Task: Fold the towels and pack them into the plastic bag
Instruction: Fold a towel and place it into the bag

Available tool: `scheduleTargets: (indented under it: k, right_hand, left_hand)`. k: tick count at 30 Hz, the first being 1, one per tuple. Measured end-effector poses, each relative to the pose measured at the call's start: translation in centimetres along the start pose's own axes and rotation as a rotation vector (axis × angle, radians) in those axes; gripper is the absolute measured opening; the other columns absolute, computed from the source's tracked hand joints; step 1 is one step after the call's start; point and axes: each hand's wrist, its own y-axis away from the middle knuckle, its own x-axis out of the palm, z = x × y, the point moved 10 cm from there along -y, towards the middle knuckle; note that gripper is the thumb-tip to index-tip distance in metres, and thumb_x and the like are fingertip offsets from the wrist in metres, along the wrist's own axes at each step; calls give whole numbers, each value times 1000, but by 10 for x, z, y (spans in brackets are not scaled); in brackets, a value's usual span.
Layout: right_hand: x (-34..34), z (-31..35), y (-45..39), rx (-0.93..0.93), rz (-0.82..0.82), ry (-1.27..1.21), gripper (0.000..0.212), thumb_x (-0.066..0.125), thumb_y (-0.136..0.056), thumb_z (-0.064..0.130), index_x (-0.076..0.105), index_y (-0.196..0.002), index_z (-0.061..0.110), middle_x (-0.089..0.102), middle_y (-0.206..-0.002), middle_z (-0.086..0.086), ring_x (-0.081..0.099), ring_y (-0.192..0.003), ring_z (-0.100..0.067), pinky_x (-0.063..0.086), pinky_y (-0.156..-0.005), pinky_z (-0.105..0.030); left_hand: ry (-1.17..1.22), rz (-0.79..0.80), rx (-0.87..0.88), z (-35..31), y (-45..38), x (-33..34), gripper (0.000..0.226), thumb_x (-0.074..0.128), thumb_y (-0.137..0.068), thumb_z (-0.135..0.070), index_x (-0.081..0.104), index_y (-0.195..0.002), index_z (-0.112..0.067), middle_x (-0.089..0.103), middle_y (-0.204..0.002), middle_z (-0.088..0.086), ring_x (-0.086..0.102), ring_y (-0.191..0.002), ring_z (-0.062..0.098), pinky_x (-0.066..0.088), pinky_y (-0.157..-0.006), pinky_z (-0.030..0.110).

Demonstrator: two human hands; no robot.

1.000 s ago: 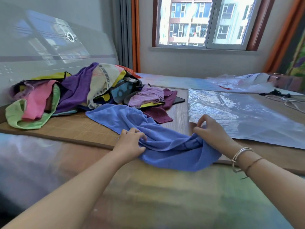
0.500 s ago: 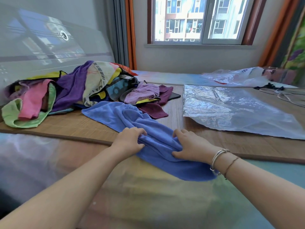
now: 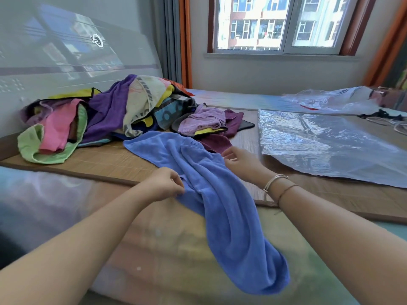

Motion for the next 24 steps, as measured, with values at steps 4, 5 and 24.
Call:
scheduleTargets:
  k: [4,5,24]
  right_hand:
    - [34,5,-42,-15,73,48,45,49,-92,11,47,-137,11,54,-137,-9,51,-125,-24,36,-99,-26]
    - [43,5,-49,-11,108,66,49,48,-93,12,41,-142,11,50,-141,-10,47,-129,-25,35,-101,-27]
    - [-37,-9,12,104,40,-484,15,53,-93,10,62,-102,1,58,-90,-11,54,-83,-20,45,-72,-30]
  left_hand:
    - [221,-61,-86,8,-13,1,11,63,-86,-12,71,-83,-4,63,-71,5,51,-60,12,40,-56,19]
    - [216,-65,-104,10,-16,4,15,64,-87,-15,68,-77,-3,60,-68,6,48,-59,14,38,-55,20]
    - [215,-225,-252,-11,-3,62,40,49,-93,-46,47,-62,-20,56,-106,9,35,-112,30,40,-89,34]
